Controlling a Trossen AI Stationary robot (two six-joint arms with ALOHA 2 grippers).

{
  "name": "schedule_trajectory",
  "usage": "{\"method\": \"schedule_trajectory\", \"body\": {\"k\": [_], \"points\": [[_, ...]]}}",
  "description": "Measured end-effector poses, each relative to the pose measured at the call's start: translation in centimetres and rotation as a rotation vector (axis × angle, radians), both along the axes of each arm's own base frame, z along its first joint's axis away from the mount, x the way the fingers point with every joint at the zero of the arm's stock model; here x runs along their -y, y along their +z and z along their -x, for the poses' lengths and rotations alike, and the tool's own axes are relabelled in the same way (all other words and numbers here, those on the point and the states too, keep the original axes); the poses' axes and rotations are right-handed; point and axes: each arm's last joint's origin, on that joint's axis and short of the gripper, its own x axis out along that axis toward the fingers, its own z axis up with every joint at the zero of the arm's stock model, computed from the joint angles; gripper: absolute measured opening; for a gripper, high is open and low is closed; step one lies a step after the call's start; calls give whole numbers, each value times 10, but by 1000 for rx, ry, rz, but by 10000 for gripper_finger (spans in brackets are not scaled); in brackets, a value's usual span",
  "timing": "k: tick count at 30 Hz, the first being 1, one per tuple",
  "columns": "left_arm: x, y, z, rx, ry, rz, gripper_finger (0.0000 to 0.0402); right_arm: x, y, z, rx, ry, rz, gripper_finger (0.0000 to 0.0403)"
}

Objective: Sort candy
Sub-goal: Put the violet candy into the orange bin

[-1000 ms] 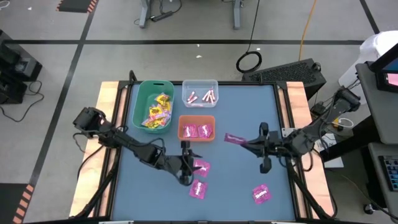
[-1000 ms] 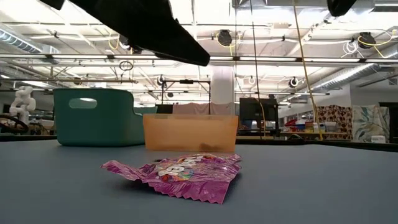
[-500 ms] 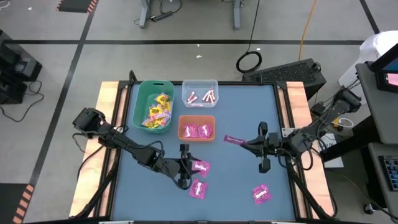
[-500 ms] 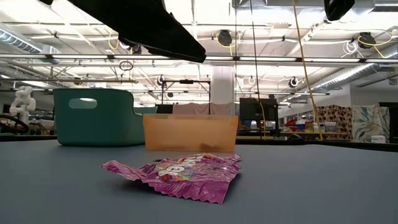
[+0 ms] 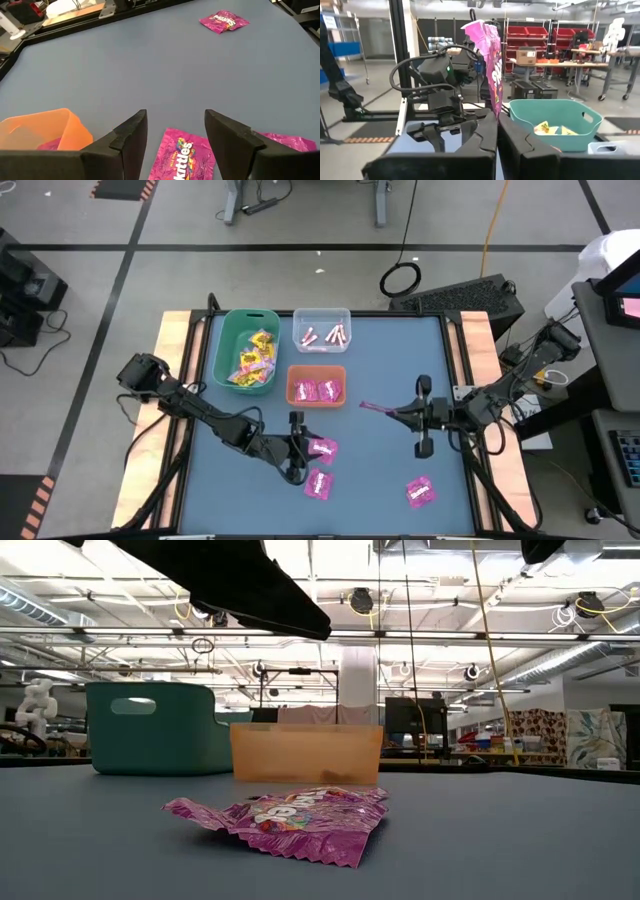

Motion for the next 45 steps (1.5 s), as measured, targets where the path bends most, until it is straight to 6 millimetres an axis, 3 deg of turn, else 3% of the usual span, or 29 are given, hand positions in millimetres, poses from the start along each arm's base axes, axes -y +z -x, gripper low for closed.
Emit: {"method": "schedule_trajectory", "body": {"k": [13,19,27,30,35,45], "points": [[-1,-3,1,-30,3,-9,203,-10,-20,-14,-111,-4,281,0],[-1,-5,3,-59,3,-24,203,-13,-26,-18,-141,-7,323,0],[-2,-6,4,-73,4,-30,203,-6,-21,-22,-85,-71,97,0],[-2,-8,5,-95,4,-40,203,2,-26,-30,-91,-120,-5,0],[-3,-10,6,-122,6,-52,203,13,-39,-47,-133,-197,-35,0],[-6,-16,11,-194,36,-48,203,61,-50,-81,-142,-211,-154,0]]}}
